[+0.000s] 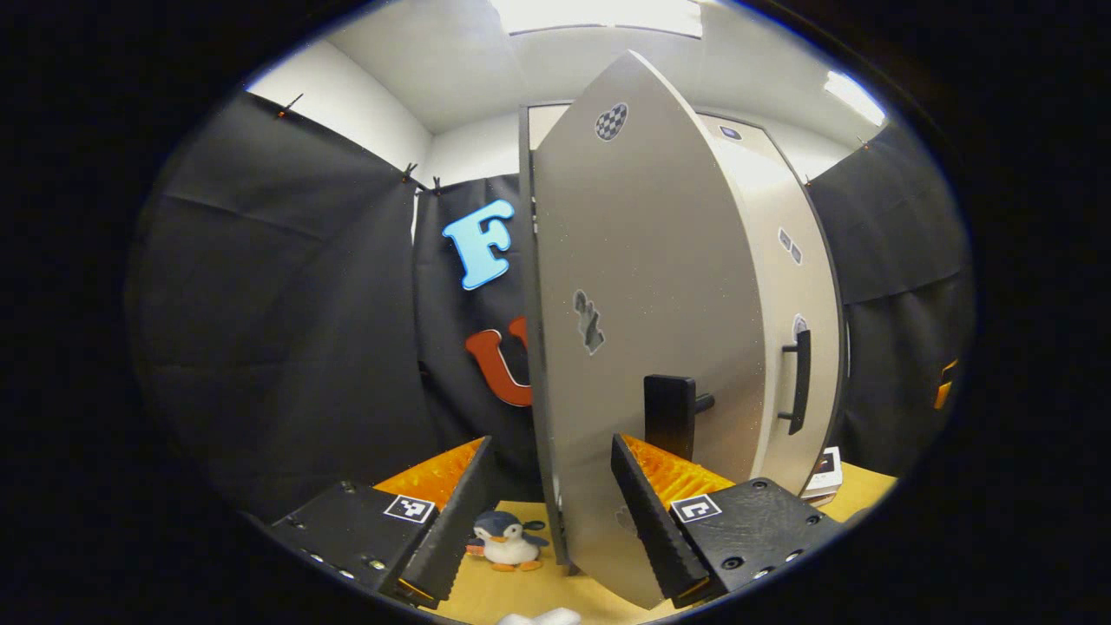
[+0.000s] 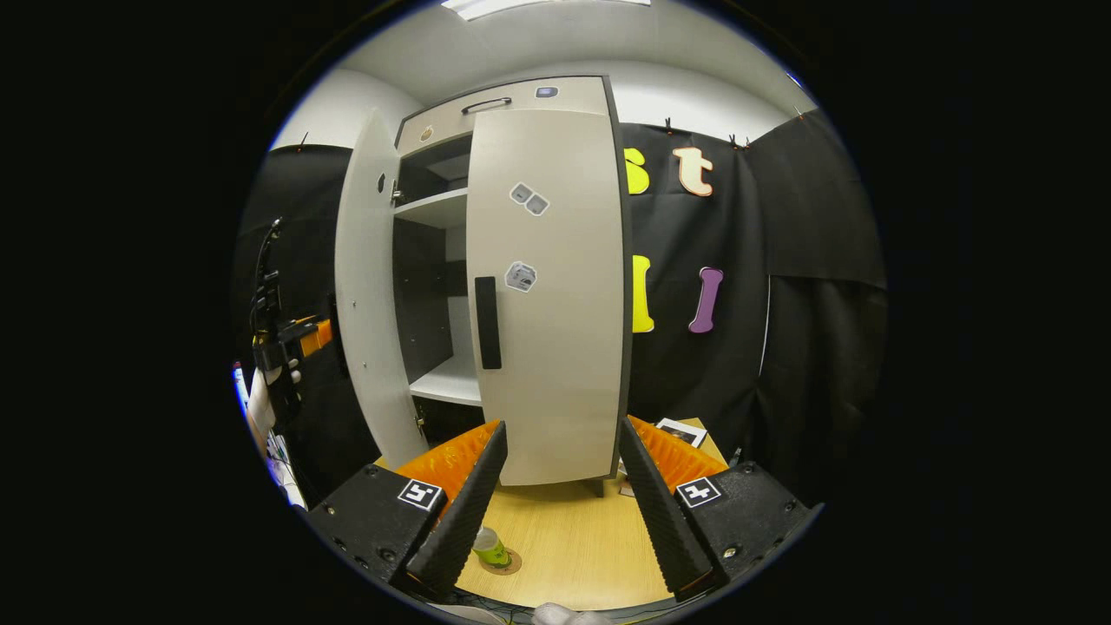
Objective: Grasp the bottle in the cabinet with the left hand and place it on the coaster, then close the right door with the right hand and the left door with the left hand.
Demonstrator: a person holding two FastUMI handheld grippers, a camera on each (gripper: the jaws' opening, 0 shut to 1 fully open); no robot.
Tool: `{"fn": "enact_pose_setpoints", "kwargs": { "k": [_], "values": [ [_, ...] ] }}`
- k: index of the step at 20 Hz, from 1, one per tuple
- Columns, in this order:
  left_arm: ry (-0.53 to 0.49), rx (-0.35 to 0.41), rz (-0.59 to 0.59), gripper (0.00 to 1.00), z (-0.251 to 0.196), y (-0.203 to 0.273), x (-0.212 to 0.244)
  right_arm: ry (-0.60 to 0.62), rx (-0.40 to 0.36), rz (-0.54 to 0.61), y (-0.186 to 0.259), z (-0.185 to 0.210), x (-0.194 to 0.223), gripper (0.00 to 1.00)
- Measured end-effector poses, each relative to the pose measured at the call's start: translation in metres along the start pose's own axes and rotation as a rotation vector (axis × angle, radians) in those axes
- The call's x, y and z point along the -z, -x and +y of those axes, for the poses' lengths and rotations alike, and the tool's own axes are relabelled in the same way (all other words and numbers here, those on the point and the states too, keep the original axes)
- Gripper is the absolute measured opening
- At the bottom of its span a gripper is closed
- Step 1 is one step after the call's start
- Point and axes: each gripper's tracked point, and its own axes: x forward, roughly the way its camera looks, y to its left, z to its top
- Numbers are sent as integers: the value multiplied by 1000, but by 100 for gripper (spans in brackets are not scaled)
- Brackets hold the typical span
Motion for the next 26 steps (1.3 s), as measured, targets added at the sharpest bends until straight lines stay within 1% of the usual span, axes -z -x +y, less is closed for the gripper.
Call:
{"fn": "enact_pose_setpoints", "kwargs": {
  "k": [1, 2, 3, 5, 6, 9, 12, 15, 18, 22, 26],
  "values": [
    [5, 17, -2, 80, -9, -3, 0, -2, 6, -2, 0, -3, -1, 80],
    [9, 34, 2, 83, -18, -8, -1, -3, 11, -3, 0, -4, -1, 80],
    [14, 54, 5, 82, -27, -12, -2, -5, 15, -4, 0, -7, -2, 80],
    [10, 73, 14, 93, -42, -13, 1, -7, 23, -5, 2, -10, -2, 80],
    [1, 75, 10, 96, -47, -14, 1, -9, 27, -7, 4, -11, -2, 80],
    [-9, 88, 1, 96, -60, -15, -2, -10, 36, -15, 5, -16, -6, 80],
    [10, 97, 12, 96, -66, -10, -2, -13, 37, -26, 4, -17, -8, 80],
    [30, 102, 22, 96, -70, -3, -4, -4, 22, -24, 1, -10, -9, 80],
    [27, 92, 16, 96, -70, 12, -6, 4, 9, -43, 0, -2, -16, 81],
    [40, 106, 32, 96, -74, 35, -5, 10, -11, -53, -4, 8, -19, 80],
    [41, 92, 48, 96, -71, 56, -1, 5, -26, -53, -8, 18, -17, 80]
  ]
}}
